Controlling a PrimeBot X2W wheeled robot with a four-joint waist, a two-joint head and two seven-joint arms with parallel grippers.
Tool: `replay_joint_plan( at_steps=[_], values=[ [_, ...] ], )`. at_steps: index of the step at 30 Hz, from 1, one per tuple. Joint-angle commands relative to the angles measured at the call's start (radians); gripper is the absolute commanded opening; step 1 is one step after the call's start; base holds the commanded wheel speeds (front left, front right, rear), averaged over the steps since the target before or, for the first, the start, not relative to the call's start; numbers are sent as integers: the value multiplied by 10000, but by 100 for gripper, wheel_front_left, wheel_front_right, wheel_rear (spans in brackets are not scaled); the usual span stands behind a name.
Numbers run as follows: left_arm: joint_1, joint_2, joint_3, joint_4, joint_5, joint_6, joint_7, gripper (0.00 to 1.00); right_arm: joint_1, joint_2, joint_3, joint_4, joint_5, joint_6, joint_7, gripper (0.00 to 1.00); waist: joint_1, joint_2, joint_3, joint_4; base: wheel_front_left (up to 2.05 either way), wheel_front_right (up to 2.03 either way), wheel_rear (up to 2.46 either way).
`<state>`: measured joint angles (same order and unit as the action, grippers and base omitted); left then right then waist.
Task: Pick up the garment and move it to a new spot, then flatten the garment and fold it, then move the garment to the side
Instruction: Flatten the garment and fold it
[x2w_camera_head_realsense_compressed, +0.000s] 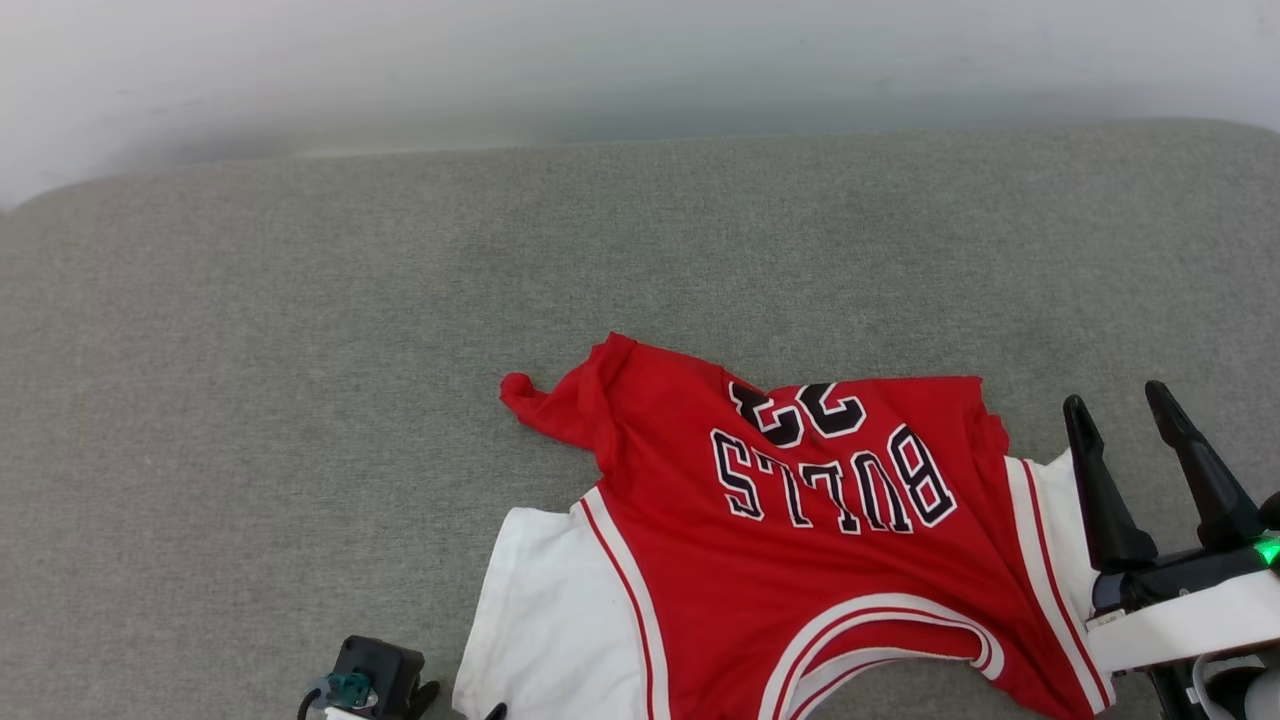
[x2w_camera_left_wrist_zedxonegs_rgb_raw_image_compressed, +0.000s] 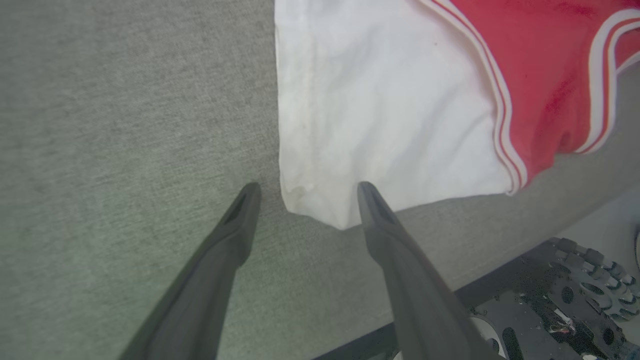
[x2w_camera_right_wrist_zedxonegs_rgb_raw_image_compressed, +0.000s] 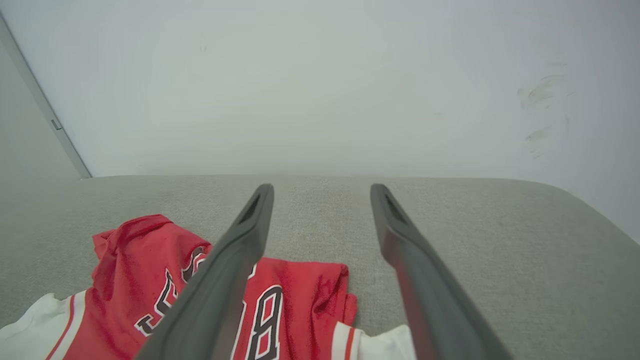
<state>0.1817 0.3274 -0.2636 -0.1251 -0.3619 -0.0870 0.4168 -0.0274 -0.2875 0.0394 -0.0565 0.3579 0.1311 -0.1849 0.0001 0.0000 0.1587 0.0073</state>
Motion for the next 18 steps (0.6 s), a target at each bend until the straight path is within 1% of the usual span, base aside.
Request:
replay_joint_plan(
  at_steps=[1, 5, 7, 8, 9, 10, 11, 12, 14, 16, 18],
  values=[
    [-38, 85, -12, 112, 78, 115, 214, 100, -155, -7, 74, 111, -12, -7, -27, 100, -1, 0, 227, -157, 0, 0, 0],
    [-194, 137, -49, 457, 171, 234, 421, 100, -263, -22, 102, 194, 66, -7, -118, 100, -1, 0, 448, -274, 0, 0, 0],
    [-252, 145, -96, 718, 173, 225, 521, 100, -310, -49, 113, 200, 91, -7, -158, 100, -1, 0, 552, -311, 0, 0, 0],
    [-301, 118, -76, 866, 125, 239, 533, 87, -324, -53, 112, 210, 103, -5, -179, 100, -1, 0, 599, -322, 0, 0, 0],
    [-301, 118, -76, 866, 125, 239, 533, 87, -324, -53, 112, 210, 103, -5, -179, 100, -1, 0, 599, -322, 0, 0, 0],
    [-366, 132, -57, 1025, 101, 259, 562, 47, -333, -59, 134, 213, 109, -7, -180, 100, -1, 0, 658, -339, 0, 0, 0],
    [-402, 169, -106, 1203, 84, 219, 686, 2, -365, -75, 149, 225, 96, -7, -187, 100, -1, 0, 712, -345, 0, 0, 0],
    [-405, 223, -207, 1361, 57, 136, 826, 0, -400, -84, 168, 243, 81, -7, -187, 100, -1, 0, 754, -350, 0, 0, 0],
    [-393, 192, -359, 1518, -108, 6, 945, 0, -422, -97, 202, 270, 34, -7, -169, 100, -1, 0, 804, -342, 0, 0, 0],
    [-567, 131, -188, 1443, -136, 111, 605, 0, -408, -121, 205, 314, 23, -7, -134, 100, -1, 0, 810, -308, 0, 0, 0],
    [-741, 211, 39, 1430, -59, 258, 286, 0, -335, -138, 191, 390, 3, -7, -22, 100, -1, 0, 724, -246, 0, 0, 0]
  ],
)
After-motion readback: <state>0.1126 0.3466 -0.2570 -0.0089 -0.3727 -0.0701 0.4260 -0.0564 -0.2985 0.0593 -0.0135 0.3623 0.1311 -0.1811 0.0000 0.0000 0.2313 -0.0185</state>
